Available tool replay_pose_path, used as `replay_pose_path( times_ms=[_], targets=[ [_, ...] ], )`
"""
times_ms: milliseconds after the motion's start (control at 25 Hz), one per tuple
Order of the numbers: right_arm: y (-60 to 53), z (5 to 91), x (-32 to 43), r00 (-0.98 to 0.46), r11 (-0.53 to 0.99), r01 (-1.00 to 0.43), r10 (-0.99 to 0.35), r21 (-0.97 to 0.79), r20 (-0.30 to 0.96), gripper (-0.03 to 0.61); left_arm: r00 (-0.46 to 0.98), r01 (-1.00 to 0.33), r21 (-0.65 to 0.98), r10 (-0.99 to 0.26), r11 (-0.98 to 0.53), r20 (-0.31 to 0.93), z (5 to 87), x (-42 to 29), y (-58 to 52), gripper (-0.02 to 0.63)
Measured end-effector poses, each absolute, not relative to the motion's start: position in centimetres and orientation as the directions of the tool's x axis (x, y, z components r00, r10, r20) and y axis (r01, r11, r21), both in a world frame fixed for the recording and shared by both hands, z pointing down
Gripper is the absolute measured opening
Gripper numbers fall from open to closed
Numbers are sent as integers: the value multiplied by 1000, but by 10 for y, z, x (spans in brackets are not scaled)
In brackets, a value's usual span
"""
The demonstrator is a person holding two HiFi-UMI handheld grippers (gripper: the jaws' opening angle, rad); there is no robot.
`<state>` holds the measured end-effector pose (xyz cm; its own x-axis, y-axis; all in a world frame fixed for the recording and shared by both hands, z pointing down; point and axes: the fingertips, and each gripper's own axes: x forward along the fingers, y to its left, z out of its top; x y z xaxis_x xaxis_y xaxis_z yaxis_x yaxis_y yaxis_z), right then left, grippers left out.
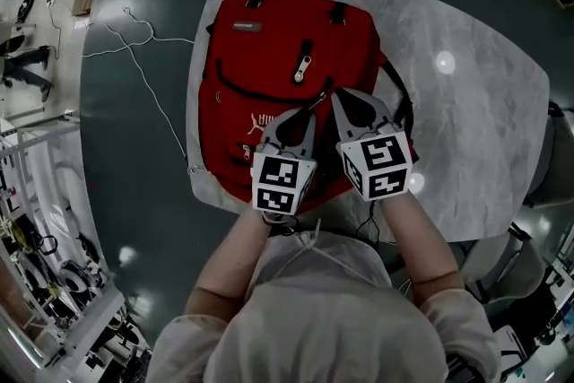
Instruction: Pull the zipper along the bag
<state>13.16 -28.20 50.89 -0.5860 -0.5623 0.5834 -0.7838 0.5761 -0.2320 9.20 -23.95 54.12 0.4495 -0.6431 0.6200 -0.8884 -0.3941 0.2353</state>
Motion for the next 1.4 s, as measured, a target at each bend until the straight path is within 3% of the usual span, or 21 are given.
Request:
replay_pose_path(
  times_ms=[480, 920, 1120, 1200, 1280, 1400],
  targets=[
    [-286, 525, 126, -600, 589, -768, -521, -252, 607, 28, 472, -860, 190, -597, -474, 649, 542, 96, -249, 18],
    [-286, 532, 127, -542, 608, -777, -516, -162, 663, 28, 493, -855, 228, -590, -466, 640, 531, 85, -239, 17],
    [-288, 494, 115, -560, 610, -784, -614, -117, 556, 28, 535, -824, 244, -559, -512, 634, 526, 86, -231, 17],
    [-287, 493, 108, -576, 576, -792, -595, -202, 561, 31, 553, -813, 256, -558, -523, 618, 526, 84, -230, 17],
    [-285, 503, 103, -590, 504, -798, -542, -331, 599, 123, 559, -811, 263, -560, -523, 612, 525, 79, -229, 17],
    [-288, 513, 102, -582, 435, -810, -509, -394, 634, 135, 573, -801, 273, -550, -533, 607, 522, 75, -230, 15]
  ],
)
